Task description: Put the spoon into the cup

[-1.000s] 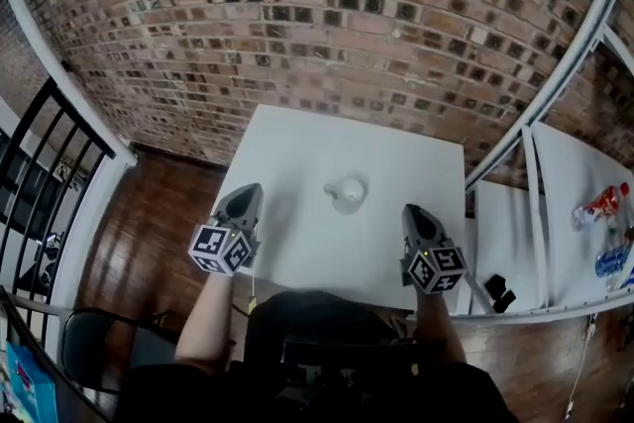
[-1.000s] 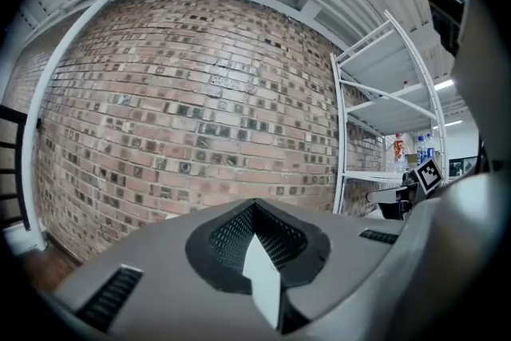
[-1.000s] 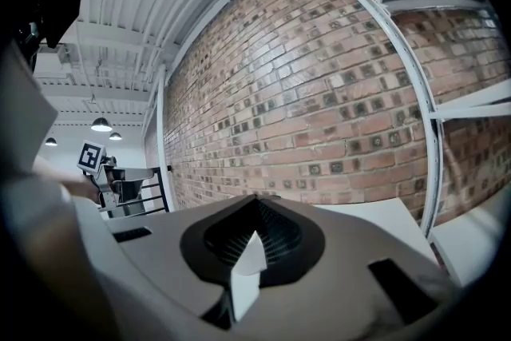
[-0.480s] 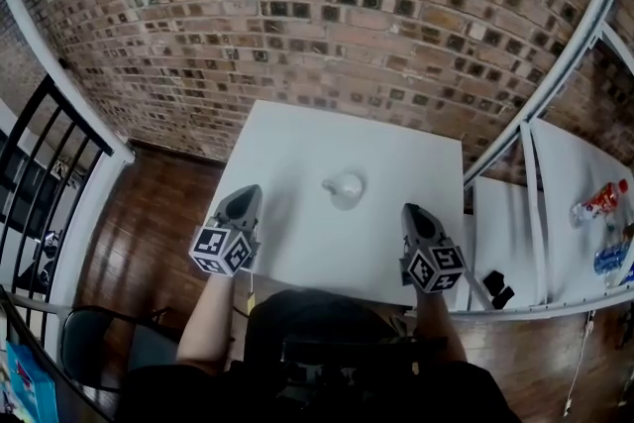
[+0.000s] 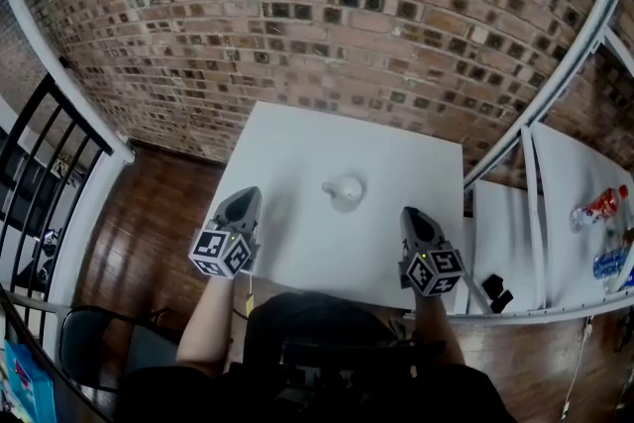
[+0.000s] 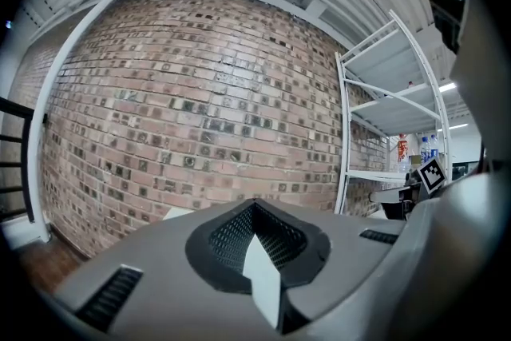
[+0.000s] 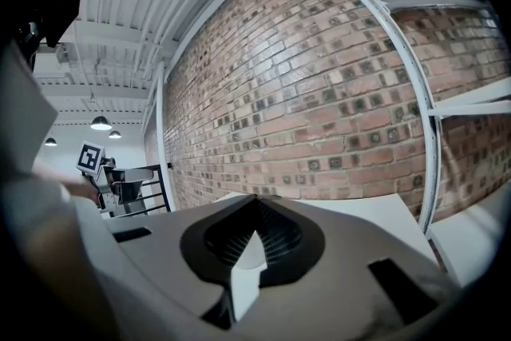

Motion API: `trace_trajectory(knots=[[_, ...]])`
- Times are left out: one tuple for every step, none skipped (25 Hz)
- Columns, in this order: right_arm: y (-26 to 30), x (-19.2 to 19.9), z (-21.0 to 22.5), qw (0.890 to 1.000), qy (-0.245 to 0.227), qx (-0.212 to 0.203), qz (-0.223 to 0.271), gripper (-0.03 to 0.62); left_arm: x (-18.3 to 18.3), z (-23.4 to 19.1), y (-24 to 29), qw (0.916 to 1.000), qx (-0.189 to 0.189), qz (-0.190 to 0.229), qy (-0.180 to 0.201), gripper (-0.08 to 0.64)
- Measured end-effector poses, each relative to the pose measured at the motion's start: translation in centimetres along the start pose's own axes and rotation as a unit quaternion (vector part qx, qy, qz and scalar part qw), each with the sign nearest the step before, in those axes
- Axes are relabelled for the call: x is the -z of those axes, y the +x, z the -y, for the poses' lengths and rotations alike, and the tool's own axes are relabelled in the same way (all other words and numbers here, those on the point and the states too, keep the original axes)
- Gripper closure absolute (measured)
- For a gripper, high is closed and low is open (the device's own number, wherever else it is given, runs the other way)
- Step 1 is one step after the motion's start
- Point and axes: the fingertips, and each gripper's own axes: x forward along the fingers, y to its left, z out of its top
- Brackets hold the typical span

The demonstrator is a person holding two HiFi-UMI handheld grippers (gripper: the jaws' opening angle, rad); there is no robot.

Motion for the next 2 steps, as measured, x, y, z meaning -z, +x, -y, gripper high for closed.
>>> trace_trajectory(knots=[[0.01,0.00,-0.02,1.000,0.000,0.000,0.000,0.591,0.08,-0.02,0.02,1.0000,0.000,-0.001,0.000,0.557],[0.03,0.00,-0.05,1.000,0.000,0.000,0.000,0.591,0.17,-0.04,0.05,1.0000,0.000,-0.002,-0.001,0.558]])
